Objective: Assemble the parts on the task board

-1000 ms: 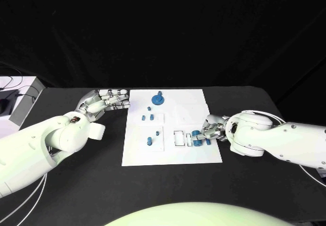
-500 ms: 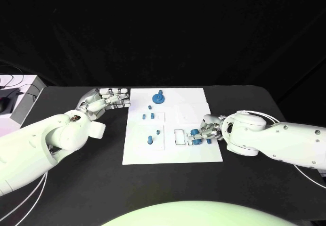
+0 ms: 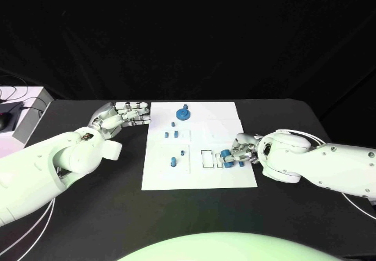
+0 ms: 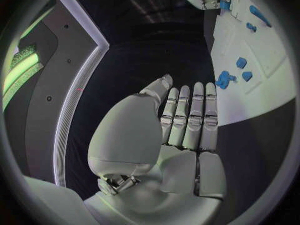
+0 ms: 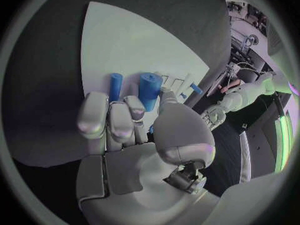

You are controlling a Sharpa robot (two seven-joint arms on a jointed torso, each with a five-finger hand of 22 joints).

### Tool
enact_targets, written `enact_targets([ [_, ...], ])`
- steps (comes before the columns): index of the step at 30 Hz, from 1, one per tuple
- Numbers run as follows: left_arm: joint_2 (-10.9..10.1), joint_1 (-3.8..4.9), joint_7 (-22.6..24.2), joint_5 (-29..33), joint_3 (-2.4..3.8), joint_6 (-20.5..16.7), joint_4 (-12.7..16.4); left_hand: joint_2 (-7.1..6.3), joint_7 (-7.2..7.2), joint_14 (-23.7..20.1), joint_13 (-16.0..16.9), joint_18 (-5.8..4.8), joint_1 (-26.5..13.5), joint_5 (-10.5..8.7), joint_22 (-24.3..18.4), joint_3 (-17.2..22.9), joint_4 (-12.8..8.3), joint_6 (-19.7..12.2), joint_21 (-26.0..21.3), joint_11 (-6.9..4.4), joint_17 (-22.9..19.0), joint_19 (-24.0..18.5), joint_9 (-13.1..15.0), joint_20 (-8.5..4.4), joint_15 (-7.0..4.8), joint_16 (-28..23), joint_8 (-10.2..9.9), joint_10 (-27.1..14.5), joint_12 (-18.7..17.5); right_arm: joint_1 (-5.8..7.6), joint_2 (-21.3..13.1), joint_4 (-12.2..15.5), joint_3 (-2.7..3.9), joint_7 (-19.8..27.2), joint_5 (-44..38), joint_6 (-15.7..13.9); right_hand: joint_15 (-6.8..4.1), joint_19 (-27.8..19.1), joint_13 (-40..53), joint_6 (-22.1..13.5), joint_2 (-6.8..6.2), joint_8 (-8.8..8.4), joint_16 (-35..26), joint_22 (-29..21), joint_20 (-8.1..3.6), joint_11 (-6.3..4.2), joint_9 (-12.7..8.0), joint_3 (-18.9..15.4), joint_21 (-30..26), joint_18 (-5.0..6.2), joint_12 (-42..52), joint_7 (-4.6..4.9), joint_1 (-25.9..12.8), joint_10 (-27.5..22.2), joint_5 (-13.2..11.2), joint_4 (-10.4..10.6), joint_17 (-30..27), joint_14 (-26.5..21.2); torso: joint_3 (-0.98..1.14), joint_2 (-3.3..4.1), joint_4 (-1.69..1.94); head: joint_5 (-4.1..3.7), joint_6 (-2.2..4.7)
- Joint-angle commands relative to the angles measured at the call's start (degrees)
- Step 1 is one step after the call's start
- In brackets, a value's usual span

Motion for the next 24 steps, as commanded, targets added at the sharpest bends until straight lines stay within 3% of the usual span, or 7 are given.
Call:
enact_targets([
  [1,0.1,-0.03,0.1,0.3,0.04,0.9,0.1,-0.22,0.25,-0.4,0.0,-0.14,0.3,-0.05,-0.1,0.1,0.2,-0.1,-0.2,0.18,0.0,-0.1,0.0,0.39,-0.17,-0.2,-0.1,0.2,-0.1,0.58,-0.6,1.0,0.01,0.5,5.1,-3.0,-0.01,3.8,0.0,-0.2,2.58,0.12,-0.2,7.4,-0.6,-0.2,0.4,3.0,0.3,-0.37,-0.3,-0.38,2.9,0.2,0.8,-4.0,0.1,0.3,-0.03,-0.03,-0.03,-0.02,-0.01],
  [7,0.1,-0.03,-0.2,0.2,0.04,1.0,-0.1,-0.16,0.39,-0.4,0.0,-0.12,0.8,-0.06,0.0,0.9,-0.2,-0.1,-0.1,0.21,0.0,-0.1,0.0,0.32,-0.19,-0.2,-0.1,0.2,-0.1,2.83,-1.6,2.9,0.17,0.9,10.3,-4.4,0.03,3.8,0.0,-0.1,2.82,-0.43,-0.3,7.4,-0.56,-0.18,-0.2,3.6,0.4,-0.4,-0.4,-0.34,2.2,0.1,-0.1,-7.3,0.3,0.3,-0.02,0.0,0.04,0.02,0.03],
  [11,0.2,-0.05,-0.3,0.2,0.04,1.1,-0.2,-0.36,0.38,-0.4,0.0,-0.19,0.6,-0.03,0.0,1.4,-0.4,-0.1,-0.1,0.19,0.0,-0.2,0.0,0.27,-0.19,-0.2,-0.1,0.3,-0.1,3.66,-1.4,3.9,0.24,1.0,12.2,-4.8,0.01,3.8,0.0,-0.1,2.93,-0.46,-0.3,7.4,-0.57,-0.17,-0.3,3.7,0.4,-0.39,-0.5,-0.35,1.9,0.1,0.0,-7.9,0.3,0.3,0.02,-0.04,-0.02,0.33,0.04],
  [14,0.2,-0.05,-0.3,0.2,0.04,1.2,-0.2,-0.36,0.38,-0.4,0.0,-0.19,0.6,-0.03,0.0,1.4,-0.4,-0.1,-0.1,0.19,0.0,-0.2,0.0,0.27,-0.19,-0.2,-0.1,0.3,-0.1,3.87,-0.7,4.2,0.26,1.0,13.0,-4.7,0.01,3.8,0.0,-0.1,3.13,-0.46,-0.4,7.4,-0.59,-0.22,-0.3,3.9,0.4,-0.4,-0.6,-0.39,1.3,0.1,-0.2,-8.9,0.3,0.3,-0.11,0.03,-0.01,0.46,0.03],
  [19,0.3,-0.06,-0.3,0.2,0.04,1.2,-0.2,-0.36,0.38,-0.4,0.0,-0.19,0.6,-0.03,0.0,1.4,-0.4,-0.1,-0.1,0.19,0.0,-0.2,0.0,0.27,-0.19,-0.2,-0.1,0.3,-0.1,3.88,1.2,3.6,0.22,1.0,13.4,-4.2,0.04,3.8,-0.1,-0.1,3.12,-0.46,-0.5,7.4,-0.55,-0.18,-0.3,3.9,0.3,-0.4,-0.8,-0.35,1.2,0.0,-0.7,-9.0,0.3,0.3,-0.1,-0.05,-0.01,0.45,0.01],
  [24,0.3,-0.07,-0.3,0.3,0.04,1.2,-0.1,-0.44,0.36,-0.4,0.0,-0.24,0.3,-0.06,0.0,1.6,-0.4,-0.1,-0.1,0.2,0.0,-0.2,0.0,0.26,-0.19,-0.2,0.0,0.3,-0.1,3.15,3.5,1.9,0.08,0.9,12.8,-3.7,0.07,3.8,-0.2,-0.2,3.18,-0.46,-0.6,7.4,-0.53,-0.14,-0.3,3.8,0.2,-0.4,-1.0,-0.31,1.0,-0.1,-1.1,-9.0,0.2,0.3,-0.2,-0.01,0.1,0.42,0.03],
])
